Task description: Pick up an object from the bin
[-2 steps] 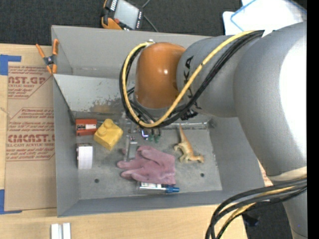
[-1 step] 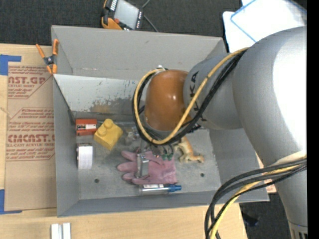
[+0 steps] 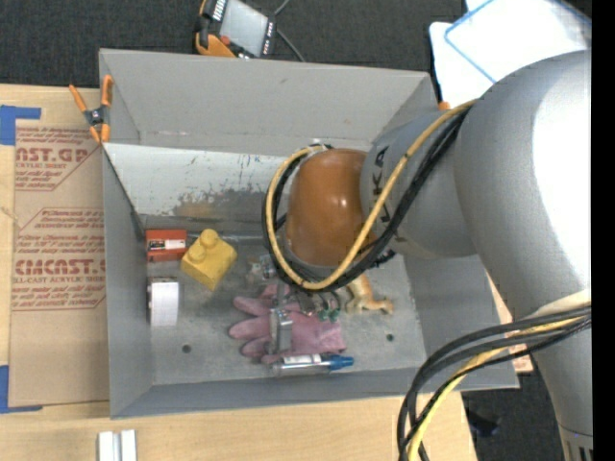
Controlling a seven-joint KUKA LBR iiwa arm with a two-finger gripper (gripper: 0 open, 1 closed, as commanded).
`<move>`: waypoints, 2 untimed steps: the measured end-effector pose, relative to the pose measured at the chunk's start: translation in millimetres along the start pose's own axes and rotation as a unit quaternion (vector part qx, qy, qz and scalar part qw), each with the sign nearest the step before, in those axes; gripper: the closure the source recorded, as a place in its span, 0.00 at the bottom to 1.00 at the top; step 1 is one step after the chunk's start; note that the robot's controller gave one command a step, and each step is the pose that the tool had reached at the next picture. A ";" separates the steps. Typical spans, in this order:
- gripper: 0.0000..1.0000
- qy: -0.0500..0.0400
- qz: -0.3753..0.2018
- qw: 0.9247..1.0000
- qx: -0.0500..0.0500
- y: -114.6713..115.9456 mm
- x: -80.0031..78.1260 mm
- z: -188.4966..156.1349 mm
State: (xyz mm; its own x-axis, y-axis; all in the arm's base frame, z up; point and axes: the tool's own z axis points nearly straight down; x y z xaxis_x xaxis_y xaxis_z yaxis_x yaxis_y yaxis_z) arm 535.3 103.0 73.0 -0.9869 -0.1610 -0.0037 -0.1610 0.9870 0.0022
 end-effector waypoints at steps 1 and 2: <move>1.00 -0.001 -0.005 1.000 0.000 0.1 21.9 2.5; 1.00 -0.001 -0.005 1.000 0.000 0.1 21.9 2.5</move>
Offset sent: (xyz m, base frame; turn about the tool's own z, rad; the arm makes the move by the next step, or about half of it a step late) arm 0.0000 0.0000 0.0000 0.0000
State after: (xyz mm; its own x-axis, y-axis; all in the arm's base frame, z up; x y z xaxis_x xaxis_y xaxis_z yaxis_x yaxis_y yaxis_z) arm 513.7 99.6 70.4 -0.9853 -0.1705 -0.0051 -0.1706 0.9853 0.0030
